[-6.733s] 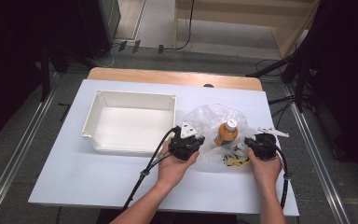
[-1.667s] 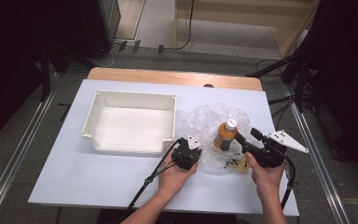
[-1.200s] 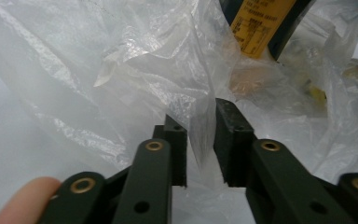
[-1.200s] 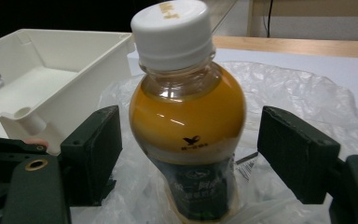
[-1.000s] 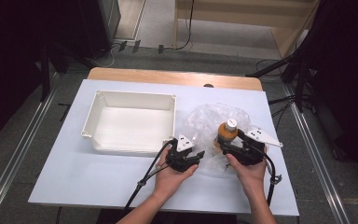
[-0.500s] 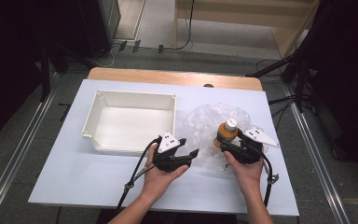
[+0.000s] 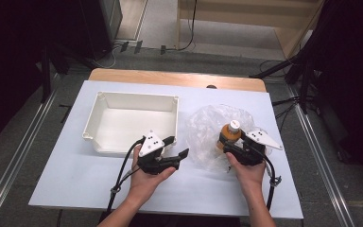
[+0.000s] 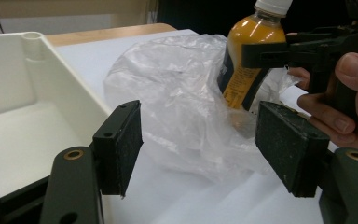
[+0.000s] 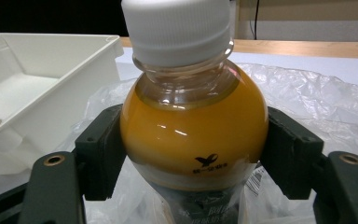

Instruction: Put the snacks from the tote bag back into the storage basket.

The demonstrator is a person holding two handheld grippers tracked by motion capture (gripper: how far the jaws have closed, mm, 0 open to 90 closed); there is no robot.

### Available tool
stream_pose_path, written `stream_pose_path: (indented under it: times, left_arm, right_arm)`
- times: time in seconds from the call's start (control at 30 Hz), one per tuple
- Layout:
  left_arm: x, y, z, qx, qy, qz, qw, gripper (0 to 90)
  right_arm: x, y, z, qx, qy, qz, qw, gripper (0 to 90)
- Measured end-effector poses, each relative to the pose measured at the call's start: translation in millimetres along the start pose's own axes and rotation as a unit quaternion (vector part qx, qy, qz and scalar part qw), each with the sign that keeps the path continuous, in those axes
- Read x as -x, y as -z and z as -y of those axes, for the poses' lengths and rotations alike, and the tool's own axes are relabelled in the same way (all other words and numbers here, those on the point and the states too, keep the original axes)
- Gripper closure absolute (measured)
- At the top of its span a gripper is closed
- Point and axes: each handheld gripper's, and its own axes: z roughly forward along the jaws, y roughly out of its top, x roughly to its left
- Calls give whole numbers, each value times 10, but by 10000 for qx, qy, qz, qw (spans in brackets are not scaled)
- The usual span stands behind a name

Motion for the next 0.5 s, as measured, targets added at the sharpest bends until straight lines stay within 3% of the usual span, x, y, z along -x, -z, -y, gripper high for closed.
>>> stream_pose_path:
  times: [0.2,0.5]
  left_arm:
    - [-135,188,20,130,25,-59,9999,299]
    - [-333,386,93,232,100,-229,9994,132]
  right_arm:
    - [-1,2,0,-2,23,-3,10000,308]
    - [-9,4,4,3,5,5,10000,309]
